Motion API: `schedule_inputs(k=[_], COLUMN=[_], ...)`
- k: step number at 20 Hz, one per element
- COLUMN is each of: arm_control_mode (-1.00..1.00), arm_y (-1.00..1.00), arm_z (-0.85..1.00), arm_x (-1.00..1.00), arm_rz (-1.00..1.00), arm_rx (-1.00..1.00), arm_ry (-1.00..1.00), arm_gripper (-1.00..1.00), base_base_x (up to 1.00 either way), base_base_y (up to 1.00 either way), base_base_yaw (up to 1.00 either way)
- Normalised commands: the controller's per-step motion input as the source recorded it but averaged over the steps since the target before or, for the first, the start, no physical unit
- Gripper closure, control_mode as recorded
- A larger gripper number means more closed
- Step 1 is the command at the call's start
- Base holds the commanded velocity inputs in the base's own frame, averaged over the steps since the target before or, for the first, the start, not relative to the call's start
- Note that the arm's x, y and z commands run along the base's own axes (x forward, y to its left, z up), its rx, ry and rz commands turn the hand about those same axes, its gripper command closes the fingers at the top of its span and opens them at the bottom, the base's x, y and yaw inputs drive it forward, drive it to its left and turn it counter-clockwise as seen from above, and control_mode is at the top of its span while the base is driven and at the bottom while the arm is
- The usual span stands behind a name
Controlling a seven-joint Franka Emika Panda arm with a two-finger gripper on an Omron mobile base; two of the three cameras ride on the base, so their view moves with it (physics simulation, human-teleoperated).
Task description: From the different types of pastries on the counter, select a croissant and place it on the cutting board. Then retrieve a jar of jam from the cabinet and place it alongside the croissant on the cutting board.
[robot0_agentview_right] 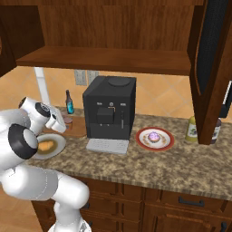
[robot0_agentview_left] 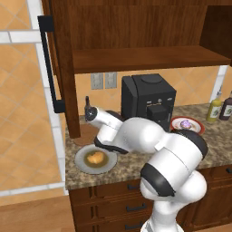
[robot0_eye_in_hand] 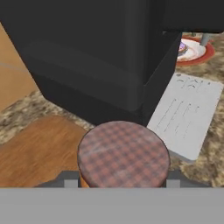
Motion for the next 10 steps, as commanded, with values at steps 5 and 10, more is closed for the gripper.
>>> schedule_inputs(k=[5,10], arm_control_mode=[-1.0,-1.0], arm_y=[0.0,0.04], arm_z=[-0.16,-0.16], arm_x=[0.47,0.63], arm_rz=[0.0,0.0], arm_rx=[-0.03,-0.01], arm_ry=[0.0,0.01], arm_gripper=[1.0,1.0], base_base_x=[0.0,0.0], base_base_y=[0.0,0.0], base_base_yaw=[0.0,0.0])
